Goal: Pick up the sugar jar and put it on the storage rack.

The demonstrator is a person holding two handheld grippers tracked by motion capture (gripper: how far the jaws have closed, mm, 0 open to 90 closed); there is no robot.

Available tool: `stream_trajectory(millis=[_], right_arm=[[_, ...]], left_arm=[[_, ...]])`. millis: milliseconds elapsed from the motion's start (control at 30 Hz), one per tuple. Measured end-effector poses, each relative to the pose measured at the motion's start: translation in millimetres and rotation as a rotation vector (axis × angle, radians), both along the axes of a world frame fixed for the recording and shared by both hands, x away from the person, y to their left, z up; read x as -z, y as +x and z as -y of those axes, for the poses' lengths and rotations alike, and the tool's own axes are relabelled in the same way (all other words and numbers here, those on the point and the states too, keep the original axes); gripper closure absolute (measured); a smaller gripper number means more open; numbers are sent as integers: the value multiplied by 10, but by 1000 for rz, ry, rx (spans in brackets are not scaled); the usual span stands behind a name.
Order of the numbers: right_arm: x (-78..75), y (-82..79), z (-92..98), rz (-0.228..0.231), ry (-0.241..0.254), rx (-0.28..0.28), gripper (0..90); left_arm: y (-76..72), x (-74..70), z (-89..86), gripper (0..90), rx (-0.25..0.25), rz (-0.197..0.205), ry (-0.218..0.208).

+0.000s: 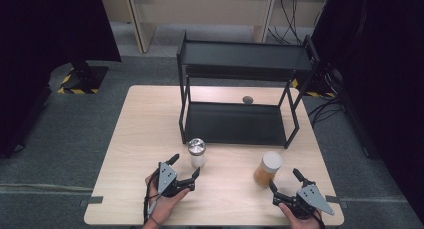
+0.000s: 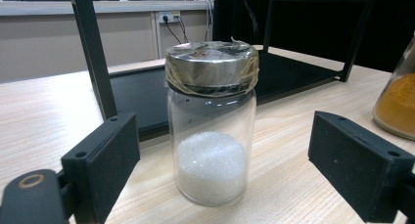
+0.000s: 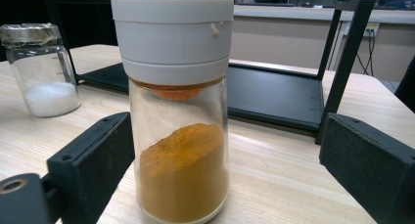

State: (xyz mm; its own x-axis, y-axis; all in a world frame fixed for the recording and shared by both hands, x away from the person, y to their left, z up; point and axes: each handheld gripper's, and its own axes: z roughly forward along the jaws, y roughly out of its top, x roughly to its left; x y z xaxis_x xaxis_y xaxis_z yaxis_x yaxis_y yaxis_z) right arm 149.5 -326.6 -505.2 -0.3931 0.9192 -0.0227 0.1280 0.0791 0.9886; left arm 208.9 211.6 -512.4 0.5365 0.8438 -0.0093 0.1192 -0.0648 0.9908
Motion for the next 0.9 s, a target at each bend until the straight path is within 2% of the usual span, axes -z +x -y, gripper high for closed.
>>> stream_trajectory(millis=[233,533,700,900], right_arm=[[2,-20,-7,4,-7,3,62],[6,-31,2,5,-3,3,61],[3,-28,2,2,0,4,61],[4,-29,1,2,1,5,61]], left_arm=[[30,17,7,112,-1,8,-10],[163,-34,65,113,4,30,-25],[276,-46,113,130,4,22,-12],[401,-42,156,166,3,9,-16]])
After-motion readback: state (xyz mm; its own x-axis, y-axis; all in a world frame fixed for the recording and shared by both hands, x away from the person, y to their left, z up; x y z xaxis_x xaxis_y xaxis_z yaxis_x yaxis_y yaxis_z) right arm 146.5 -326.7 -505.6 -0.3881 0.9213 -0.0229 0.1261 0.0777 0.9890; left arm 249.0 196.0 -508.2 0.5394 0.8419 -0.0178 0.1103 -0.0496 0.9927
